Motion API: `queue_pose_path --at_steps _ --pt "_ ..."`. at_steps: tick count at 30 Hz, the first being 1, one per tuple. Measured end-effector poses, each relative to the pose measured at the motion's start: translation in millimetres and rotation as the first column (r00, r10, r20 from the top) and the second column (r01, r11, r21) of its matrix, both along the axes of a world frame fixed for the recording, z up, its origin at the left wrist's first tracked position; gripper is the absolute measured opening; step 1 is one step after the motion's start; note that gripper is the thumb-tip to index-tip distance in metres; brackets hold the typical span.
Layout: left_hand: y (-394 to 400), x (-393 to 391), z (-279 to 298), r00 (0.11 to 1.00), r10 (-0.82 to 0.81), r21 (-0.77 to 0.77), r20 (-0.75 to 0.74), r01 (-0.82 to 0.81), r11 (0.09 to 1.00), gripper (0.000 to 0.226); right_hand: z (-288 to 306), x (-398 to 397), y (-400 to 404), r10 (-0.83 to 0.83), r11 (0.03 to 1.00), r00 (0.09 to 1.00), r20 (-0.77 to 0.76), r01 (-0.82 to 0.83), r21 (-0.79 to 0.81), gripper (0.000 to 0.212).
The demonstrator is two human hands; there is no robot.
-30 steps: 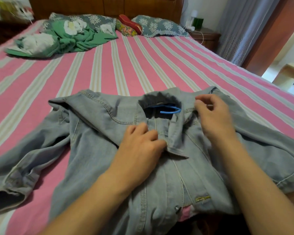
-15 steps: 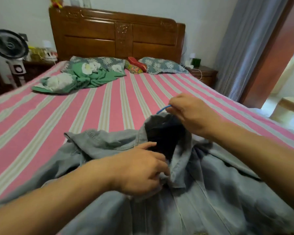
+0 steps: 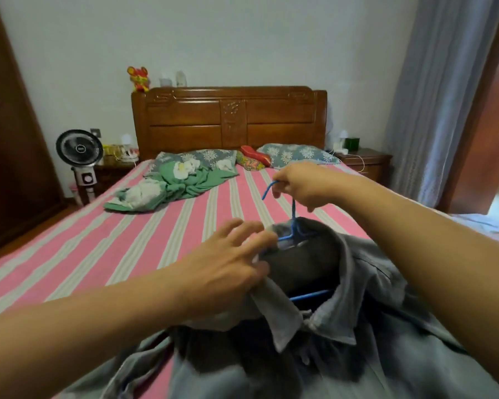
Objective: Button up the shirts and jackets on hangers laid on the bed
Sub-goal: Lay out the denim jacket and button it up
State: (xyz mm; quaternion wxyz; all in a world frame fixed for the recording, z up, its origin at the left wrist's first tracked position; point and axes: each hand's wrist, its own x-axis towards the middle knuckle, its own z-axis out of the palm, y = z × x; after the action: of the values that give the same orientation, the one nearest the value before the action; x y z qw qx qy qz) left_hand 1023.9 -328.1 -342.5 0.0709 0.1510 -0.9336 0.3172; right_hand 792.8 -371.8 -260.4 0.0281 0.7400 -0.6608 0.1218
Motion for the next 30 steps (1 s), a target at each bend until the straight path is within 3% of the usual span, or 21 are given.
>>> queue_pose_path --at_steps 1,2,3,5,6,9,11,13,14,16,19,22,25,28,30 --pt "-15.3 -2.2 1.6 0.98 0.169 -0.01 -0.106 -0.171 0.985 0.034 -4.8 -1.5 -11.6 -0.043 0.996 0.991 0.126 0.053 -0.078 0.021" --pt "-33.7 -8.5 4.6 0.894 0.378 0.085 -0.24 -0.369 0.926 0.039 -9.7 -4.3 -22.9 -0.069 0.982 0.957 0.281 0.115 -0.152 0.031" --pt "-52.6 -16.1 9.3 0.733 0.571 0.297 -0.369 -0.489 0.82 0.049 -14.4 -8.6 -32.8 -0.076 0.972 0.899 0.431 0.162 -0.167 0.05" --pt "-83.4 -32.0 14.8 0.406 0.809 0.719 -0.425 -0.391 0.574 0.068 -32.3 -20.3 -40.1 -0.133 0.976 0.816 0.562 0.207 -0.07 0.076" --pt "-96.2 -39.4 5.7 0.37 0.834 0.794 -0.408 -0.307 0.525 0.072 -47.3 -27.5 -40.5 -0.165 0.976 0.863 0.477 0.211 -0.045 0.078" --pt "-94.5 -49.5 -64.0 0.568 0.76 0.756 -0.315 -0.333 0.563 0.071 -117.7 -52.4 -27.8 -0.158 0.985 0.982 0.098 0.15 0.082 0.063" --pt "-68.7 -37.4 -117.1 0.635 0.763 0.788 -0.12 -0.406 0.463 0.071 -174.3 -59.8 -6.2 -0.127 0.958 0.992 -0.004 0.123 0.261 0.053" --pt "-38.6 -21.5 -168.4 0.675 0.722 0.804 0.153 -0.51 0.306 0.075 -226.5 -59.9 23.1 -0.131 0.866 0.989 -0.072 0.15 0.477 0.061" --pt "-23.0 -14.5 -187.6 0.689 0.679 0.769 0.253 -0.569 0.291 0.076 -246.3 -57.5 39.4 -0.136 0.813 0.985 -0.102 0.17 0.558 0.065" --pt "-3.5 -5.0 -202.9 0.706 0.646 0.719 0.292 -0.607 0.339 0.072 -273.3 -57.2 61.8 -0.147 0.775 0.978 -0.146 0.206 0.597 0.065" --pt "3.9 1.3 -185.4 0.652 0.696 0.614 0.302 -0.691 0.382 0.064 -255.2 -46.8 69.7 -0.258 0.756 0.957 -0.13 0.284 0.59 0.058" --pt "7.3 10.1 -166.5 0.538 0.794 0.593 0.283 -0.749 0.296 0.043 -229.3 -17.7 67.2 -0.293 0.886 0.953 0.075 0.241 0.397 0.056" --pt "7.9 25.1 -156.6 0.618 0.728 0.601 0.297 -0.713 0.36 0.027 -233.5 11.6 84.5 -0.191 0.916 0.976 0.103 0.139 0.377 0.047" --pt "12.0 46.2 -123.0 0.587 0.671 0.518 0.452 -0.786 0.339 0.024 -249.2 9.2 97.4 -0.231 0.916 0.964 0.133 0.169 0.365 0.004" --pt "19.6 57.3 -102.0 0.525 0.588 0.379 0.615 -0.851 0.363 0.022 -247.2 -2.6 100.6 -0.23 0.894 0.964 0.133 0.155 0.42 0.026"
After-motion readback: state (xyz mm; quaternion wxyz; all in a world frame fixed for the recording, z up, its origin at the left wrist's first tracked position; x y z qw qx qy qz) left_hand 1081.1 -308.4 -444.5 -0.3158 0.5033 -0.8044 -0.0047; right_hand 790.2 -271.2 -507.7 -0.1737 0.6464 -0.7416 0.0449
